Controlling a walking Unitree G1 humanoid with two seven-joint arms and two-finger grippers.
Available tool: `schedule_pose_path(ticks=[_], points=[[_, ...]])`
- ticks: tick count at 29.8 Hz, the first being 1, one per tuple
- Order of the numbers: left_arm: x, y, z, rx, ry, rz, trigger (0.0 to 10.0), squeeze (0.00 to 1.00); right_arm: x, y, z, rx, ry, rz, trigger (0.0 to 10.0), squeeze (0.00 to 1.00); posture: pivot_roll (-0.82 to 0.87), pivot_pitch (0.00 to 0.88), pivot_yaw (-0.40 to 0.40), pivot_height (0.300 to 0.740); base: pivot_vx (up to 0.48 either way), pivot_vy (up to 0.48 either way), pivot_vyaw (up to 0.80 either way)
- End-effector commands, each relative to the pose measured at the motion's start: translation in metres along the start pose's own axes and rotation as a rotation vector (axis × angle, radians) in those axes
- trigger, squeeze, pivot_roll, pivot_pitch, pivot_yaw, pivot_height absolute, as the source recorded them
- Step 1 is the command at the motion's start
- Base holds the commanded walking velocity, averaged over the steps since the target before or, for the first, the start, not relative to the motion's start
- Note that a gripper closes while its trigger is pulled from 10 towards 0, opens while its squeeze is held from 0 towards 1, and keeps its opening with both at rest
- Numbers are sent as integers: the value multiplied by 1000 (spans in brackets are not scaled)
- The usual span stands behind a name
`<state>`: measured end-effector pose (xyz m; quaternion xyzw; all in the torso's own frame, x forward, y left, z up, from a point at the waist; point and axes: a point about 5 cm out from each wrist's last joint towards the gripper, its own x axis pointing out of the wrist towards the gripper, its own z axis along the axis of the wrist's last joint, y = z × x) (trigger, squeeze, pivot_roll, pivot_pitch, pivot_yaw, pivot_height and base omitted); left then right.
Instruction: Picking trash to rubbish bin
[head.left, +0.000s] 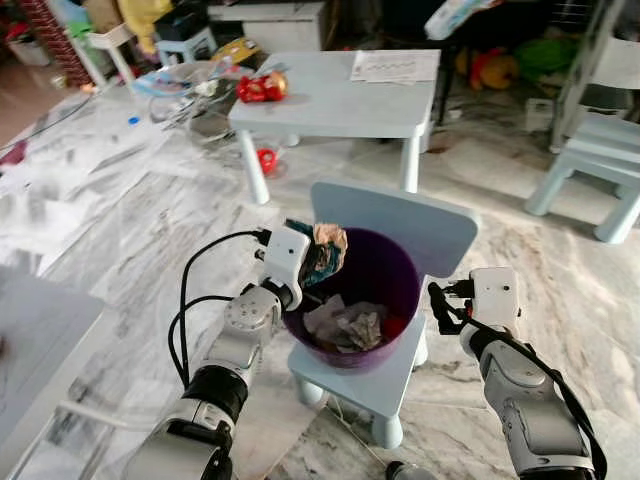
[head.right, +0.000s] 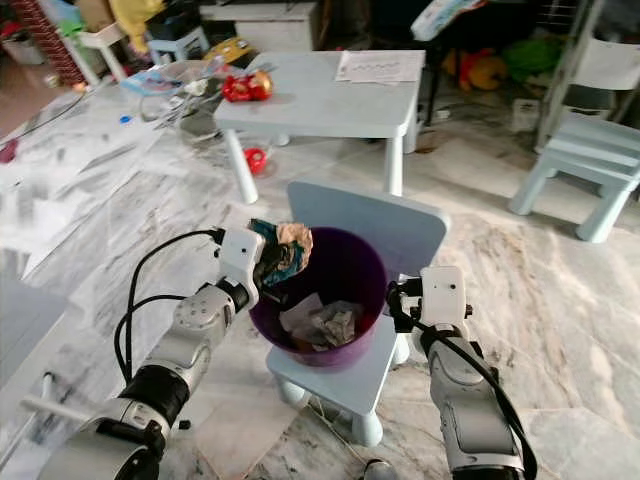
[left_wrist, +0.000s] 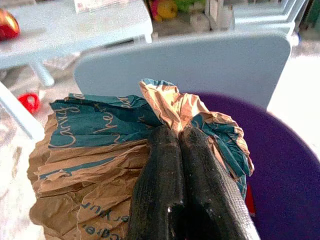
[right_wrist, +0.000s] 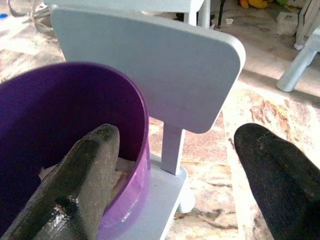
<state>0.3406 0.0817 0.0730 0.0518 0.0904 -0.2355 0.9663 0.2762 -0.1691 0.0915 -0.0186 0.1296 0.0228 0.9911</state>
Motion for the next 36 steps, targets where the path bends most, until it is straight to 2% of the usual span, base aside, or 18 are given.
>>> schedule_pose_path(ticks=[1,2,3,4,5,7,9,13,20,26,27,28,31,33,34,36], points=[[0,4,-1,14,16,18,10000,0,-3,10,3,11,8,45,10000,47,-255,123,157,740,0,0,-769],[2,1,-3,10,33,19,10000,0,-5,14,4,15,15,75,10000,0,-263,125,158,740,0,0,0],[2,1,-3,10,33,19,10000,0,-5,14,4,15,15,75,10000,0,-263,125,158,740,0,0,0],[4,-2,-4,7,46,20,10000,59,-9,19,4,24,34,119,10000,0,-275,129,161,740,0,0,0],[7,-5,-5,14,61,28,10000,1000,-15,27,2,29,66,182,10000,0,-300,138,167,740,0,0,0],[9,-10,-7,16,81,20,10000,1000,-25,39,-1,32,113,287,10000,0,-313,141,170,740,0,0,0],[10,-12,-8,21,97,27,10000,1000,-31,45,-3,7,126,328,10000,0,-326,146,173,740,0,0,0],[11,-16,-10,26,125,32,10000,1000,-39,49,-3,-8,147,356,10000,0,-342,151,180,740,0,0,0],[13,-20,-10,32,129,25,10000,1000,-42,47,-1,-7,172,358,10000,0,-342,154,184,740,0,0,0],[14,-4,3,48,74,80,10000,1000,-36,49,4,-24,142,361,10000,0,-289,144,176,740,0,0,0],[14,1,6,45,51,91,10000,0,-34,49,6,-32,127,352,10000,0,-274,142,171,740,0,0,0],[13,10,14,26,-2,112,10000,0,-30,47,9,-52,100,337,10000,0,-265,139,168,740,0,0,0],[5,39,32,65,-120,188,10000,0,-18,45,25,-86,-9,294,10000,0,-208,125,155,740,0,0,0],[0,52,39,79,-167,226,10000,0,-13,44,34,-117,-71,273,10000,0,-186,119,152,740,0,0,0],[-8,68,44,103,-214,281,10000,0,-6,42,44,-120,-127,234,10000,0,-151,109,143,740,0,0,0],[-21,85,50,147,-276,348,10000,0,2,40,58,-118,-195,196,10000,0,-130,102,138,740,0,0,0]])
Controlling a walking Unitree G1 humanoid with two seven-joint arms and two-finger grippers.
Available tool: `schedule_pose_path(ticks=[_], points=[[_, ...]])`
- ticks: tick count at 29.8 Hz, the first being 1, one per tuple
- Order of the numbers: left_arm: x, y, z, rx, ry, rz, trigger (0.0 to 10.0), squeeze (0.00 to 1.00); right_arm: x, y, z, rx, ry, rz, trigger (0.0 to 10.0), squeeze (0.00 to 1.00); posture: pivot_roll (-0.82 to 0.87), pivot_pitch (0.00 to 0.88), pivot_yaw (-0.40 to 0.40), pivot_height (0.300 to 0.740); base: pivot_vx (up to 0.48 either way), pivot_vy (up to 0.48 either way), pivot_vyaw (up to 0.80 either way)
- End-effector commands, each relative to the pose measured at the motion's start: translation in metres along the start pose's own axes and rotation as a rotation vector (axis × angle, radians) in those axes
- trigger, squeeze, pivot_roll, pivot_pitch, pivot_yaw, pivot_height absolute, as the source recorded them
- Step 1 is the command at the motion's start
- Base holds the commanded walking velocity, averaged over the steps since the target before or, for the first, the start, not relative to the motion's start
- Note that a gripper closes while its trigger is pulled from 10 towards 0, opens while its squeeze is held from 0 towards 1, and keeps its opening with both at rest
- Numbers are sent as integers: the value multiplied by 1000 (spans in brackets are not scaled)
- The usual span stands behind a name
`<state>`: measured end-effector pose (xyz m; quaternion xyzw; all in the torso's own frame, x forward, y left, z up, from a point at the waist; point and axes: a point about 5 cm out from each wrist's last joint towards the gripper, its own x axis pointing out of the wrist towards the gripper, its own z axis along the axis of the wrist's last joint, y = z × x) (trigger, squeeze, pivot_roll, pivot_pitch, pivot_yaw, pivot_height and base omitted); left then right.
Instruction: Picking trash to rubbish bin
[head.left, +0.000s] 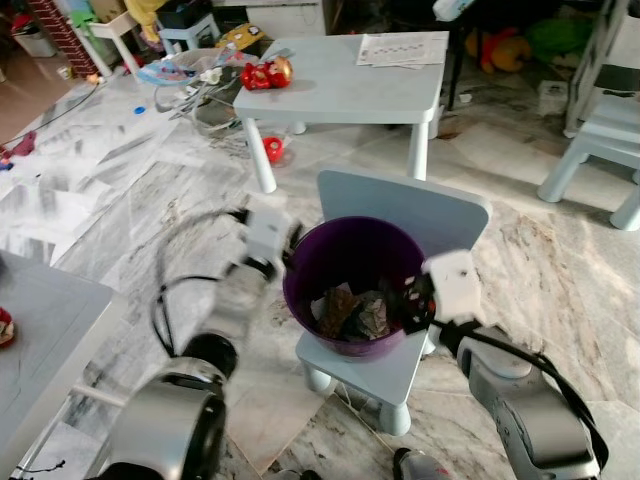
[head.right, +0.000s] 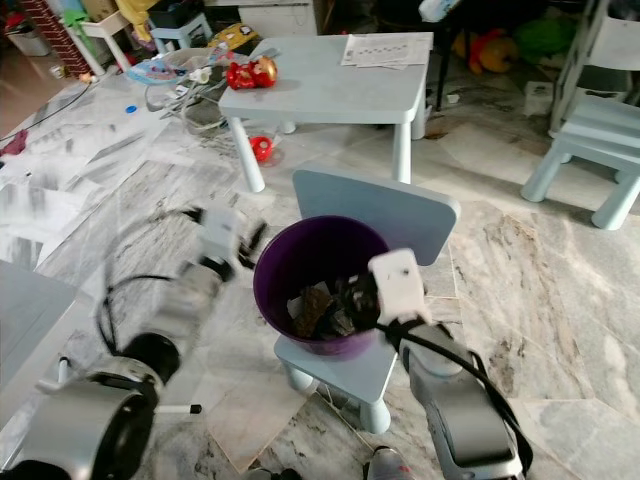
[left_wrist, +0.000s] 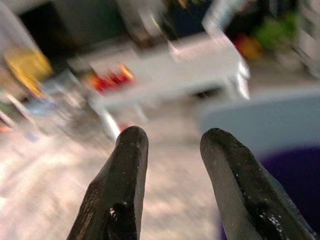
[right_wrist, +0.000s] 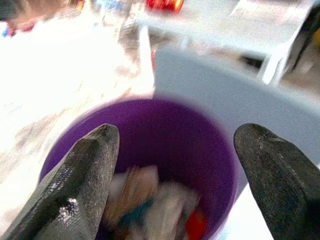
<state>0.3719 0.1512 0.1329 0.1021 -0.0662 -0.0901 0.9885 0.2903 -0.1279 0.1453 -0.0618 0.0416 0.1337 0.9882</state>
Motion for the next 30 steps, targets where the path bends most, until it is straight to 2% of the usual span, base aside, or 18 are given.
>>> schedule_pose_path(ticks=[1,2,5,9,10,13,21,30], points=[[-7,12,-2,21,-24,46,10000,0,4,-2,5,-6,-38,-22,10000,0,-121,99,135,740,0,0,0],[-13,24,2,41,-68,91,10000,0,12,-6,14,-9,-84,-46,10000,0,-103,89,126,740,0,0,0],[-32,42,11,85,-154,194,10000,0,24,-13,32,-18,-167,-75,10000,0,-77,71,104,740,0,0,0],[-44,48,19,68,-193,254,10000,0,31,-15,41,-50,-213,-81,10000,0,-64,62,90,740,0,0,0],[-55,53,27,62,-215,331,10000,0,37,-16,46,-56,-239,-77,10000,0,-40,50,64,740,0,0,0],[-66,53,36,46,-238,391,10000,0,44,-14,51,-62,-261,-62,10000,0,-27,46,51,740,0,0,533],[-66,52,47,37,-223,425,10000,0,54,-6,53,-63,-286,-21,10000,0,-24,40,31,740,0,0,800],[-60,54,53,18,-189,443,10000,0,55,-23,52,-67,-291,-56,10000,0,-39,41,40,740,0,0,800]])
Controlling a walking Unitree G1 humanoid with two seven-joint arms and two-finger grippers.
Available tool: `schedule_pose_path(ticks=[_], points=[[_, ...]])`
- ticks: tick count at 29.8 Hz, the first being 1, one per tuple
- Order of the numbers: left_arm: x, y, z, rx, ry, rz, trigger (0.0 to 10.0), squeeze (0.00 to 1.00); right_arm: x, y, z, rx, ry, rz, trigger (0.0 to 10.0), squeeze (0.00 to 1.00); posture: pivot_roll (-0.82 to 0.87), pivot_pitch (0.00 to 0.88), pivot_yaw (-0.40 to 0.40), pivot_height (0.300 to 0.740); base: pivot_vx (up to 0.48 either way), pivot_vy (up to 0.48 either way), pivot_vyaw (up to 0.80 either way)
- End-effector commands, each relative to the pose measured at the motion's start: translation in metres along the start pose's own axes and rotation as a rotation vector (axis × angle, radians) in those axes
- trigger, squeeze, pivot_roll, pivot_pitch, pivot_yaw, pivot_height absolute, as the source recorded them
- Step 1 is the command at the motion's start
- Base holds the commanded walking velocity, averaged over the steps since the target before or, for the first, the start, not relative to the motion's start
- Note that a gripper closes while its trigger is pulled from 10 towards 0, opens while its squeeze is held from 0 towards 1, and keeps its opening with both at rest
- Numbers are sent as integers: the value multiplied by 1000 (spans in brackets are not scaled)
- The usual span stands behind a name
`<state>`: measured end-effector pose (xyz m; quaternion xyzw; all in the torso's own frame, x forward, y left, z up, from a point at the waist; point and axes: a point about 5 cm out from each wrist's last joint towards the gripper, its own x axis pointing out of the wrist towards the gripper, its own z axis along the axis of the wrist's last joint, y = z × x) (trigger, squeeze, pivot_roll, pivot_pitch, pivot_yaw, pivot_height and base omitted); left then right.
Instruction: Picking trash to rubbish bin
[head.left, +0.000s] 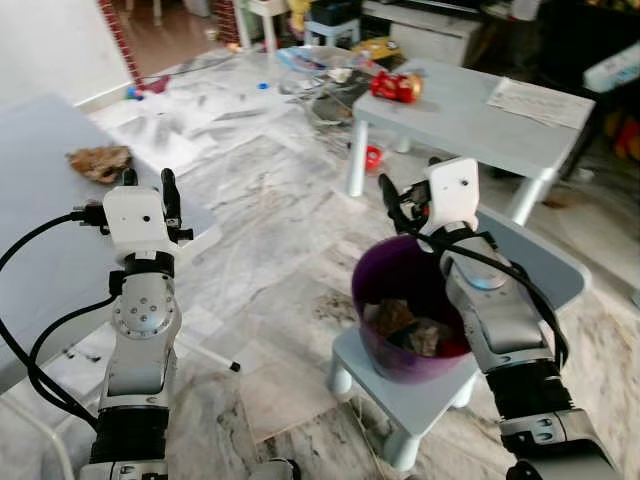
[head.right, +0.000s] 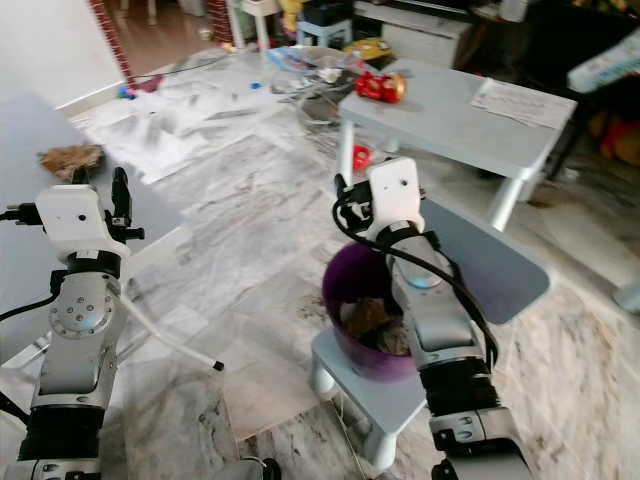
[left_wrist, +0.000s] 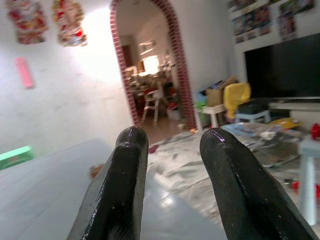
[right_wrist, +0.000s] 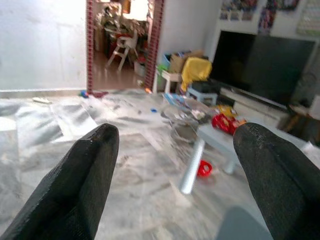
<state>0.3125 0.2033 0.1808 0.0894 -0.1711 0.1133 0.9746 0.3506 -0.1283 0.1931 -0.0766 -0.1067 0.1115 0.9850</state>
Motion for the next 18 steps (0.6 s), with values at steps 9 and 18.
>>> schedule_pose_path(ticks=[9,18], points=[[5,2,10,-13,16,16,10000,0,4,-6,-3,24,0,-8,10000,0,-27,47,42,740,0,0,797],[5,3,12,-10,35,9,10000,0,6,-3,-2,48,-18,-1,10000,0,-19,48,44,740,0,35,435]])
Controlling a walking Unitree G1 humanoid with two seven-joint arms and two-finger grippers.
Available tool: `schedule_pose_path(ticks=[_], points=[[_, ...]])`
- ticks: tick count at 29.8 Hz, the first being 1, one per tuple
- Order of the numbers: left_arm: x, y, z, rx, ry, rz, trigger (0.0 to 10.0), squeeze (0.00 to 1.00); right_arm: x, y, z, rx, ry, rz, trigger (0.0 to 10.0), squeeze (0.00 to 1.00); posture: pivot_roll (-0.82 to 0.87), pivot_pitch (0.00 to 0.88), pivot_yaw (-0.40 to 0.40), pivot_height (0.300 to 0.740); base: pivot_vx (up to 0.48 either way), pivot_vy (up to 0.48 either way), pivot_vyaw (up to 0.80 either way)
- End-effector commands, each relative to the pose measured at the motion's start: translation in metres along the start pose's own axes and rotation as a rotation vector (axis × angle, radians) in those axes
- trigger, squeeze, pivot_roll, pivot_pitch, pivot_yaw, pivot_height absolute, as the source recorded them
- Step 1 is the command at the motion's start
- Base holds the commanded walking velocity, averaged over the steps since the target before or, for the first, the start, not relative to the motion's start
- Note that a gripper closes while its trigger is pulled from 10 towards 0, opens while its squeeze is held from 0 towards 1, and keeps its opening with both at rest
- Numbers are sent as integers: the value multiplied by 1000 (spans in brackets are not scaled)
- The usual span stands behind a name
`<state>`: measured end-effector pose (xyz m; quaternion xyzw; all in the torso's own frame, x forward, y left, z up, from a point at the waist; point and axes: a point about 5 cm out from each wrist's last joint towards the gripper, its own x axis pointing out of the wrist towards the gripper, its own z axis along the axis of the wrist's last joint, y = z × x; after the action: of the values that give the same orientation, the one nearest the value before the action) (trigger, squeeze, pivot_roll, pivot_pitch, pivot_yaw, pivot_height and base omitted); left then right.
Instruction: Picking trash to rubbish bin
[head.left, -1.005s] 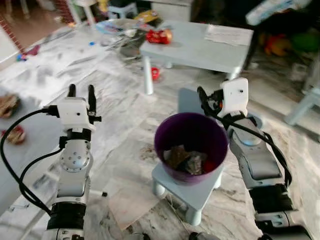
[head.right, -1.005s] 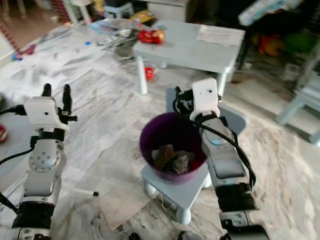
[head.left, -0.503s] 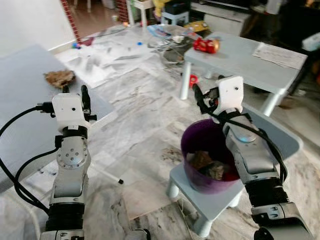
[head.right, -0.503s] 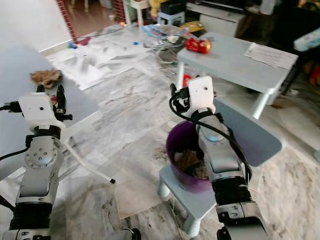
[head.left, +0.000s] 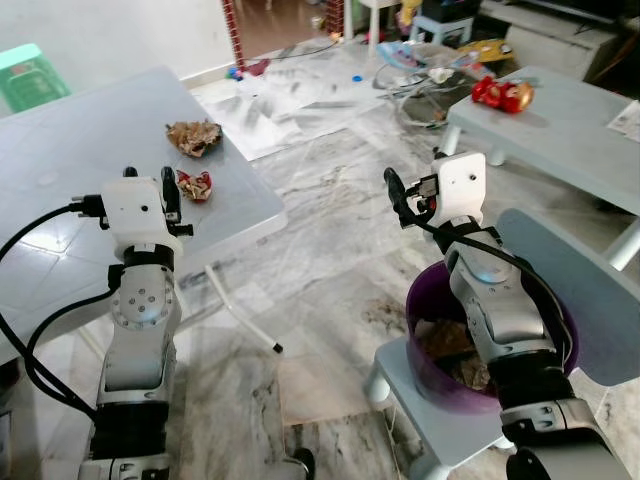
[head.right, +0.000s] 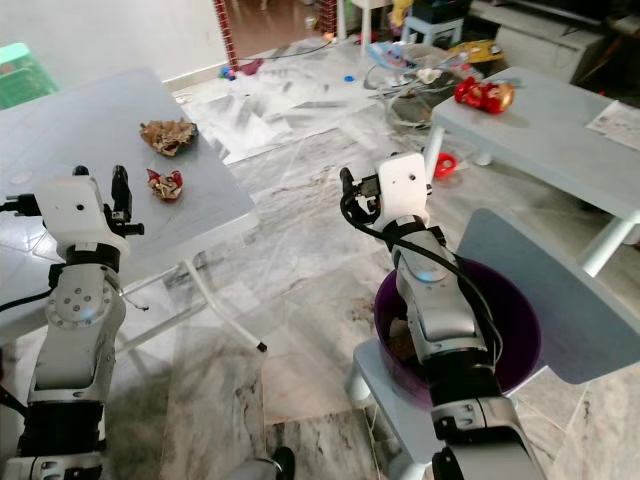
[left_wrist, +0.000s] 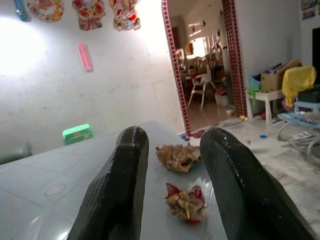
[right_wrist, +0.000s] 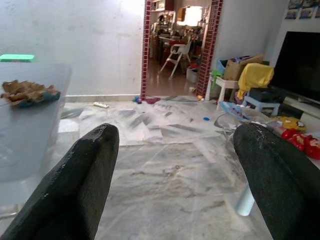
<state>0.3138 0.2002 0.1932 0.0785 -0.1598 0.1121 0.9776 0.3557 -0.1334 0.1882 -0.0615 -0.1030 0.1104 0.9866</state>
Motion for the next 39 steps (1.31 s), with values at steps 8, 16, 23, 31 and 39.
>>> schedule_pose_path(ticks=[8,16,23,31,39], points=[[1,6,2,16,12,17,10000,0,4,3,9,9,-52,13,10000,0,-17,50,44,740,0,480,0],[1,5,3,12,19,13,10000,0,4,7,14,3,-82,27,10000,0,-19,51,46,740,0,480,0],[1,3,4,15,19,12,10000,0,3,5,16,-27,-102,18,10000,0,-22,51,47,740,0,480,195],[1,0,8,18,-5,7,10000,0,3,5,19,-37,-126,24,10000,0,-24,50,45,740,0,0,716],[2,-8,14,25,-44,-64,10000,0,4,3,19,-28,-129,11,10000,0,-25,52,46,740,0,0,0]])
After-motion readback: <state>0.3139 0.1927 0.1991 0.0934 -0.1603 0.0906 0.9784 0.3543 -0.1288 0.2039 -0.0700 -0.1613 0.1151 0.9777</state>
